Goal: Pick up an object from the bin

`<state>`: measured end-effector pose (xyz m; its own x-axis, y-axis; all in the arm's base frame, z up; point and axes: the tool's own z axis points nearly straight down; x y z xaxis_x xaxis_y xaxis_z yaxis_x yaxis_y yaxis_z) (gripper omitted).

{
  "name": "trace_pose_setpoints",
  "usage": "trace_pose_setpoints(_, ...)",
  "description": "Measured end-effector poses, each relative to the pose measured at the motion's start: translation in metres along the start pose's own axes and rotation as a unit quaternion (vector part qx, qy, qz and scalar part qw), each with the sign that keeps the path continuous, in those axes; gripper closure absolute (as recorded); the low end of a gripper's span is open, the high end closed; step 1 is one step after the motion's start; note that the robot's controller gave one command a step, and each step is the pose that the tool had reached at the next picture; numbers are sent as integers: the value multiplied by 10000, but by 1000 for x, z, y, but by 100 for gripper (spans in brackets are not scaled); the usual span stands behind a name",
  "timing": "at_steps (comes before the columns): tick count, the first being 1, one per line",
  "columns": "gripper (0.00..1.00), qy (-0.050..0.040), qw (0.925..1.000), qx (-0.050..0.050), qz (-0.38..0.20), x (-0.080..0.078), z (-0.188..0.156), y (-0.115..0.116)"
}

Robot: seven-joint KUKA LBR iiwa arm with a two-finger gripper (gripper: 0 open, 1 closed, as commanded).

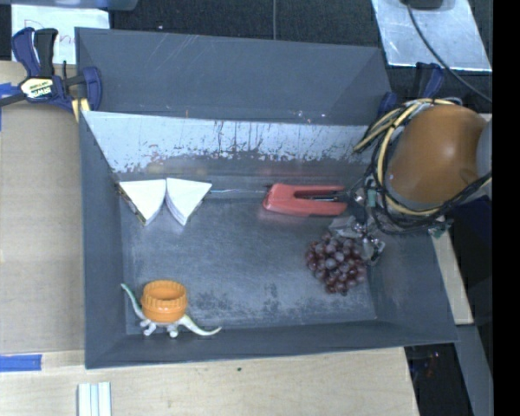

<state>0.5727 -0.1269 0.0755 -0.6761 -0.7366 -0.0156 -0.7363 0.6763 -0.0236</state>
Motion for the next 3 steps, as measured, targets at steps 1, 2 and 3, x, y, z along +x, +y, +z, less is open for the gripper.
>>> trace_pose_setpoints(1,100,-1,10000,0,3,0,0,0)
trace_pose_setpoints(2,100,-10,10000,11,8,0,-3,-1)
trace_pose_setpoints(3,100,17,10000,-44,15,1,-29,2)
